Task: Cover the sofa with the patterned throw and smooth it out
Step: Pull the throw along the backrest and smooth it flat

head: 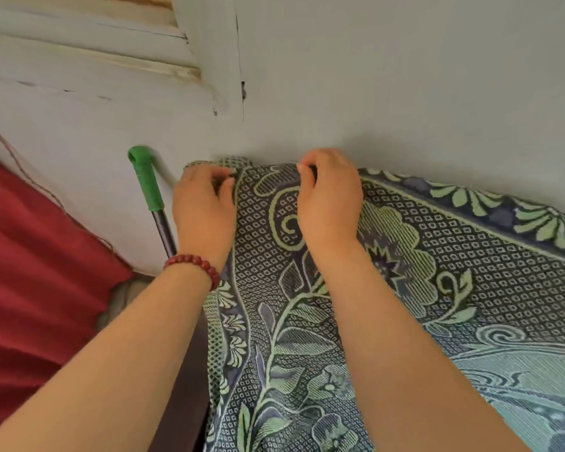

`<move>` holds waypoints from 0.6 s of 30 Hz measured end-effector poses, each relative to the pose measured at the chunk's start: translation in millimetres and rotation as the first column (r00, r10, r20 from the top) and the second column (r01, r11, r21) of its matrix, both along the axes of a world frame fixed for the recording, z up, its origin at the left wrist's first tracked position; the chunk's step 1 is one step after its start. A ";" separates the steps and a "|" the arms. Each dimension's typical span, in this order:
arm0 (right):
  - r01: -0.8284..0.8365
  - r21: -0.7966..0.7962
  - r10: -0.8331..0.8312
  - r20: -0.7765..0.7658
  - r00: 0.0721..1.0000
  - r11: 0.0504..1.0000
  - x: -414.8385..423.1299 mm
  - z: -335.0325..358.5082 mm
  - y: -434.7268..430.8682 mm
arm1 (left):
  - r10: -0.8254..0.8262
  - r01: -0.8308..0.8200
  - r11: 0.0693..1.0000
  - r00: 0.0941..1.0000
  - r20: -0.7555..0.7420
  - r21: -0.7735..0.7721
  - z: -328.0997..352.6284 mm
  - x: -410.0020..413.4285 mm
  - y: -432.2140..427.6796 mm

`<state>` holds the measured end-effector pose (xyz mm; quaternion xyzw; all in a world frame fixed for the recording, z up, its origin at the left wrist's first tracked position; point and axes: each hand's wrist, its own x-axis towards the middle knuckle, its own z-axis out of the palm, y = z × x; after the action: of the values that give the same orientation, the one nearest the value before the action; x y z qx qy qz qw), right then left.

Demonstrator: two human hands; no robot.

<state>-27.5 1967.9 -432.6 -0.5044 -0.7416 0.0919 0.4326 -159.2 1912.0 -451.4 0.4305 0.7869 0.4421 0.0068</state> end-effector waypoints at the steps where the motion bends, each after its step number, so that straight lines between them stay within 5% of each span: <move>1: -0.011 -0.005 0.011 0.009 1.000 1.000 2.6 0.1 -0.6 | -0.045 0.045 0.999 0.999 -0.015 0.022 -1.0 5.5 -2.3; 8: -0.016 0.046 0.022 -0.141 0.990 0.999 31.2 2.9 -22.4 | -0.445 0.449 0.894 0.888 -0.114 0.010 0.5 63.6 -7.1; 18: 0.218 0.096 -0.204 -0.142 0.969 0.971 117.5 -6.7 -30.8 | -0.411 0.418 0.906 0.907 -0.096 0.067 9.1 101.8 1.9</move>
<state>90.0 1937.1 -439.3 -0.5485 -0.6576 0.0368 0.5151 -57.4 1913.8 -442.3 0.6050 0.6574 0.4464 0.0504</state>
